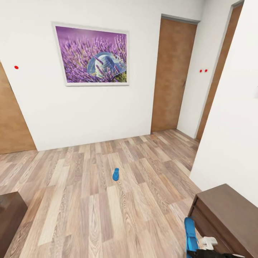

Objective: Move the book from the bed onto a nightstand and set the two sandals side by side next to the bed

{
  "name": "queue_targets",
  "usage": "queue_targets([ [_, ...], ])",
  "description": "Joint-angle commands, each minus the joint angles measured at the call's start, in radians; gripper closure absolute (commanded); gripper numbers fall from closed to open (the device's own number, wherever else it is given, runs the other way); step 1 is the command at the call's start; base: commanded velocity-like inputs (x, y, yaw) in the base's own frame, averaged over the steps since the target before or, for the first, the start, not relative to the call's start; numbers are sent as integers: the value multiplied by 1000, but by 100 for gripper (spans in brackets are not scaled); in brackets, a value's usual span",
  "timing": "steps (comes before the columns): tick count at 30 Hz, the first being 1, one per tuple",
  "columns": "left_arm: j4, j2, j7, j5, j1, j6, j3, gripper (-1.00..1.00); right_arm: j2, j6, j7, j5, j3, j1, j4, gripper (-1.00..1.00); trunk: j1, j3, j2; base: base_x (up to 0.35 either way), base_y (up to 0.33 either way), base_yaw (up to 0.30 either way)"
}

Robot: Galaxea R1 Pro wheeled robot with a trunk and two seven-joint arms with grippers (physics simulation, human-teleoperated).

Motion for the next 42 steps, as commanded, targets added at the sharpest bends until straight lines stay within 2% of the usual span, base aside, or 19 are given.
queue_targets([
  [1, 0, -1, -6, 2, 0, 1, 3, -100, 1, -5, -89, -7, 8, -2, 3, 100, 0, -1, 0, 258, 0, 0],
  [3, 7, -1, -6, 2, 0, 1, 3, -100, 1, -4, -205, -7, 8, -2, 3, 100, 0, -1, 0, 258, 0, 0],
  [8, 40, -1, -6, 0, 0, 1, 3, -100, 1, 5, -280, -14, 7, -2, 4, 100, 0, -1, 0, 258, 0, 0],
  [9, 44, -1, -6, 0, 0, 1, 3, -100, 1, 7, -288, -61, 7, -2, 4, 100, 0, -1, 0, 258, 0, 0],
  [10, 44, -1, -6, 0, 0, 1, 3, -100, 0, 8, -288, -83, 7, -2, 3, 100, 0, -1, 0, 258, 0, 0],
  [12, 46, 0, -6, -1, 0, 1, 4, -100, -5, 9, -283, -176, 6, -2, 3, 100, 0, -1, 0, 258, 0, 0],
  [13, 47, -1, -6, -1, 0, 1, 4, -100, -9, 9, -258, -215, 6, -2, 3, 100, 0, -1, 0, 258, 0, 0],
  [14, 47, -1, -6, -1, 0, 1, 4, -100, -10, 9, -239, -222, 6, -2, 3, 100, 0, -1, 0, 258, 0, 0],
  [16, 47, 0, -6, -1, 0, 1, 4, -100, -12, 10, -111, -240, 6, -2, 3, 100, 0, -1, 0, 258, 0, 0],
  [17, 47, 0, -6, -1, 0, 1, 4, -100, -12, 11, -28, -245, 6, -2, 3, 100, 0, -1, 0, 258, 0, 0],
  [18, 47, 0, -6, -1, 0, 1, 4, -100, -13, 11, 93, -250, 6, -2, 3, 100, 0, -1, 0, 258, 0, 0],
  [19, 47, 0, -6, -1, 0, 1, 4, -100, -14, 10, 146, -251, 6, -2, 3, 100, 0, -1, 0, 258, 0, 0],
  [21, 47, 0, -6, 0, 0, 1, 4, -100, -14, 8, 209, -253, 6, -2, 3, 100, 0, -1, 0, 258, 0, 0],
  [25, 47, -1, -6, -1, 0, 1, 4, -100, -13, -2, 231, -254, 6, -2, 3, 100, 0, -1, 0, 258, 0, 0],
  [42, 47, -1, -7, 0, 0, 0, 4, -100, -10, -6, 232, -254, 6, -2, 3, 100, 0, -1, 0, 258, 0, 0],
])
